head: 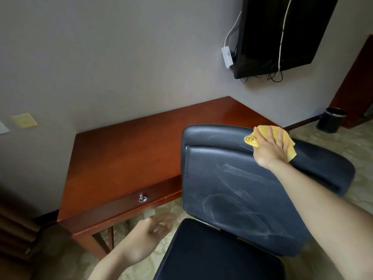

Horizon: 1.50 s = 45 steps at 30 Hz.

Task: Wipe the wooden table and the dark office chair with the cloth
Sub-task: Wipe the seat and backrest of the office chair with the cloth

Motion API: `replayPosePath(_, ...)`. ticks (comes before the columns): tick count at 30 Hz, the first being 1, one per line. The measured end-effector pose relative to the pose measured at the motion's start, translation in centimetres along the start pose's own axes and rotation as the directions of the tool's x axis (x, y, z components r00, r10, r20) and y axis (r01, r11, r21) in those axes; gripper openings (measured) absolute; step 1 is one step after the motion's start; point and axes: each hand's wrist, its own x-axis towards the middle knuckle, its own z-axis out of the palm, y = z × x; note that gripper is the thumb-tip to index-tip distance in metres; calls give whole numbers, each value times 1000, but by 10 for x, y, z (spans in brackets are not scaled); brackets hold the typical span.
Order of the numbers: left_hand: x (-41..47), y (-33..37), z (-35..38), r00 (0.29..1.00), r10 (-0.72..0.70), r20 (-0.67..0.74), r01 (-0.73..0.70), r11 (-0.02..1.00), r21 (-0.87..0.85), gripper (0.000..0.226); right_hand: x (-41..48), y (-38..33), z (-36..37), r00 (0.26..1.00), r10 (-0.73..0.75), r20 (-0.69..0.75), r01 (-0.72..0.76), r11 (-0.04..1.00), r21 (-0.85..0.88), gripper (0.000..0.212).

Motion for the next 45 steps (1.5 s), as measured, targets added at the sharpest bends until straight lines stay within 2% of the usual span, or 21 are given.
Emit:
replayPosePath(5,34,-3,-36,998,70,-1,-70,998,12,22,15,-58,11,999,-40,-28,40,999,-3,65)
replayPosePath(15,112,1,-78,979,202,-29,-198,974,111,32,28,-83,24,989,-88,-118,76,992,-102,56)
replayPosePath(19,162,20,-73,960,265,-89,-246,952,179,52,28,-83,21,989,-102,-108,86,986,-143,56)
replayPosePath(22,196,39,-64,957,257,-134,-221,945,241,65,22,-86,17,985,-142,-98,122,975,-187,57)
replayPosePath(28,253,66,-42,968,246,-60,-184,846,500,85,20,-82,15,972,-190,-140,159,965,-206,56)
replayPosePath(30,264,62,-41,959,270,-88,-181,821,541,89,21,-81,14,970,-201,-134,173,965,-197,57)
replayPosePath(33,272,53,-46,898,377,-228,-209,821,532,79,22,-82,13,965,-232,-121,214,966,-142,59)
replayPosePath(37,271,61,-33,839,353,-414,-207,910,358,63,21,-75,14,943,-301,-139,288,952,-105,62)
replayPosePath(45,225,43,-54,857,221,-465,-2,904,427,62,5,-101,19,879,-464,-105,456,885,-99,63)
